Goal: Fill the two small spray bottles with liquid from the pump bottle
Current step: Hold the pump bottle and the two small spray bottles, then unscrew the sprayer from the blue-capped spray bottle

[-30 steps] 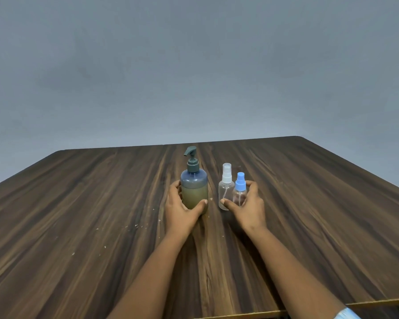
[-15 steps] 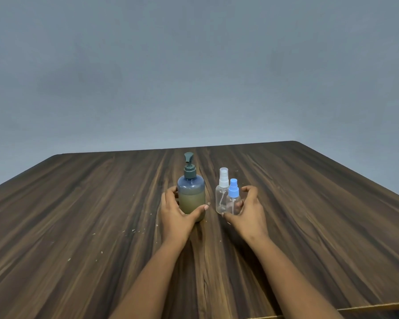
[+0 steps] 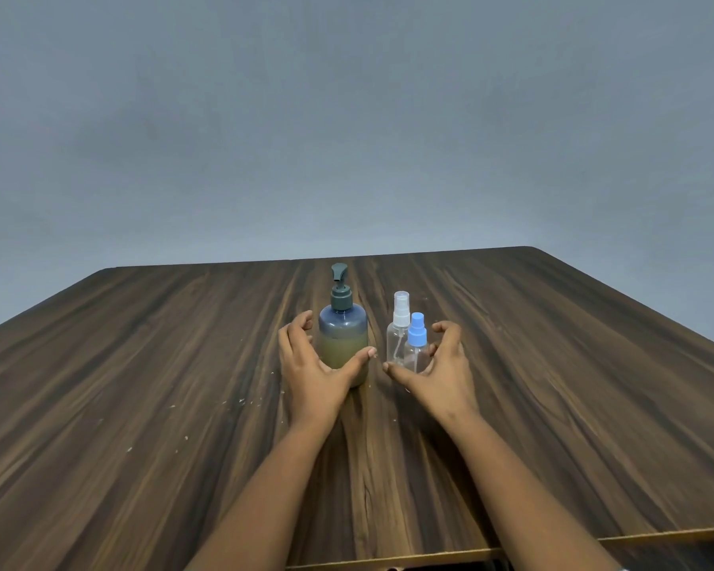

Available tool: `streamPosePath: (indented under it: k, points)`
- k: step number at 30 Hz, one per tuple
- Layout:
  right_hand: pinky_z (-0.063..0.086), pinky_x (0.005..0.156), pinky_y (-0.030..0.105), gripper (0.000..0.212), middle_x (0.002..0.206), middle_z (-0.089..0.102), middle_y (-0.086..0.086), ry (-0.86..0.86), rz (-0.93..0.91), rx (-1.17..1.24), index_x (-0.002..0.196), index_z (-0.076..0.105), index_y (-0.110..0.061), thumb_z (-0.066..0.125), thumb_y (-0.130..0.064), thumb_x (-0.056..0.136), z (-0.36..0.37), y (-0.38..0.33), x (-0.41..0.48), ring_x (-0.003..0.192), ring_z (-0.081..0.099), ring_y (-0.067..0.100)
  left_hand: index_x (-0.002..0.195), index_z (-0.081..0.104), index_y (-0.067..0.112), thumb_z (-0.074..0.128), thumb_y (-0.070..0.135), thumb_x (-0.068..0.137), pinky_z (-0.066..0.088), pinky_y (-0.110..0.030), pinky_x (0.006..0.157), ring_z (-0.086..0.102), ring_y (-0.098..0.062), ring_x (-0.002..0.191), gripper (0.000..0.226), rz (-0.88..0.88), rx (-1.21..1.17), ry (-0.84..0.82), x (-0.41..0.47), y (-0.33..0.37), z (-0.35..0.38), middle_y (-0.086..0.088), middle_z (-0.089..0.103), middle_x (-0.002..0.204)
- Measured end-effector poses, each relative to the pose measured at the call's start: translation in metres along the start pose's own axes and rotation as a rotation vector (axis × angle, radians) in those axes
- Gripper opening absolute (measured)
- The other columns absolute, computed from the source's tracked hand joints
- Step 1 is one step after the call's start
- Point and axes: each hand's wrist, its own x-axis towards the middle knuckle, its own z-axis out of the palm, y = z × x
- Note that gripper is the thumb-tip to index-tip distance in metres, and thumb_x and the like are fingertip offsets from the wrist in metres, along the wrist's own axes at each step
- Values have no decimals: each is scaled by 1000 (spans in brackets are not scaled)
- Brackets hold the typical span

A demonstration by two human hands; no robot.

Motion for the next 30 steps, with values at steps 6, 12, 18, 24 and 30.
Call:
streamPosePath:
  k: [6, 12, 18, 24, 30]
  points:
    - [51, 86, 40, 76, 104, 45, -4, 3, -13, -22, 125, 34, -19, 81, -31, 67, 0, 1, 1, 104, 50, 18, 128, 42, 10, 86, 30, 60, 40, -23, 84, 48, -18, 110, 83, 12, -37, 49, 0, 3, 0, -3, 42, 124]
    - [33, 53, 22, 35, 78, 52, -8, 123, -126, -3, 82, 46, -20, 77, -23, 68, -2, -2, -1, 69, 50, 10, 102, 57, 7, 68, 37, 74, 42, -18, 67, 49, -13, 79, 42, 250, -93, 226, -2, 14, -11, 2, 48, 90]
    - [42, 61, 18, 31, 81, 55, -13, -6, -464, 63, 83, 51, -21, 77, -24, 66, 3, -7, -8, 74, 54, 6, 107, 61, 10, 46, 29, 86, 42, -16, 66, 53, -8, 75, 32, 440, -211, -4, -11, 25, -14, 2, 55, 91]
    - [39, 58, 17, 29, 74, 53, -17, -64, -584, 157, 82, 48, -31, 76, -30, 74, 8, -5, -7, 65, 50, 8, 114, 58, 13, 47, 24, 91, 47, -15, 70, 59, -8, 81, 28, 489, -167, -132, -17, 30, -8, -3, 64, 101]
    - [45, 66, 21, 28, 80, 61, -6, -9, -584, 180, 81, 59, -13, 71, -37, 74, 8, -5, -2, 76, 55, 9, 96, 59, 11, 57, 23, 86, 39, -1, 68, 54, 9, 71, 16, 406, -203, -98, -19, 35, -7, 5, 61, 81]
